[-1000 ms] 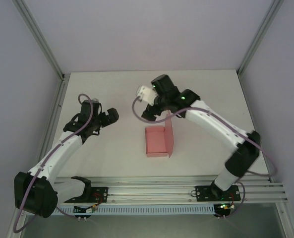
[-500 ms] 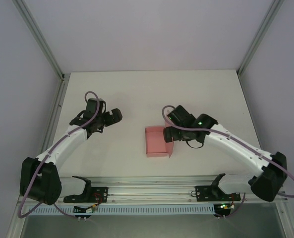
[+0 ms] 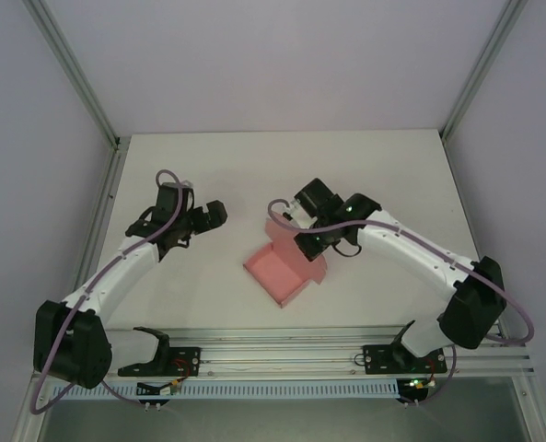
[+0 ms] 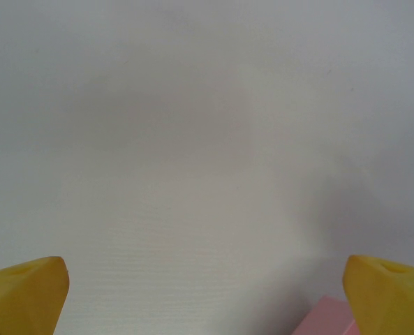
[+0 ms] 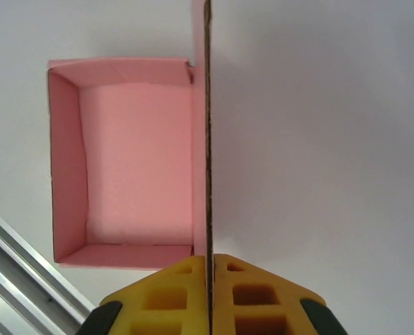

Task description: Assemble paper box

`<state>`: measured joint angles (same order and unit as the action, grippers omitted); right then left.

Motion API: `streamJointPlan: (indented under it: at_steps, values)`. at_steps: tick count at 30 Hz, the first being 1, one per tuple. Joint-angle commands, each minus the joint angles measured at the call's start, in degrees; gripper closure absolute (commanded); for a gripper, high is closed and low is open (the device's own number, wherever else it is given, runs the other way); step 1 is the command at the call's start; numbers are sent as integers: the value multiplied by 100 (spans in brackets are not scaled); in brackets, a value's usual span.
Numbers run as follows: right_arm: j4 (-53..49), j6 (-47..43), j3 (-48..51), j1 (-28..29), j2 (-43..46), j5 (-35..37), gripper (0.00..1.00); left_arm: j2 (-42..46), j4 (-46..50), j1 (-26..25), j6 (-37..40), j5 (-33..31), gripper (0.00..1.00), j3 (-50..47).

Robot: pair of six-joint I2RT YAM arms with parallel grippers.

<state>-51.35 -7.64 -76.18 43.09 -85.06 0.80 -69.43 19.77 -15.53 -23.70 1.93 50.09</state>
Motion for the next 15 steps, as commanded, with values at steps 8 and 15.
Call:
streamJointPlan:
  at_steps: [8, 15]
  values:
    - [-1406, -5898, -2222, -852, -1645, -1865, 97, 696, -573, 93, 1061, 1829, 0, -515]
    - [-2160, -6609, -3485, -855, -2960, -1245, 89, 777, -782, 59, 1973, 2831, 0, -897]
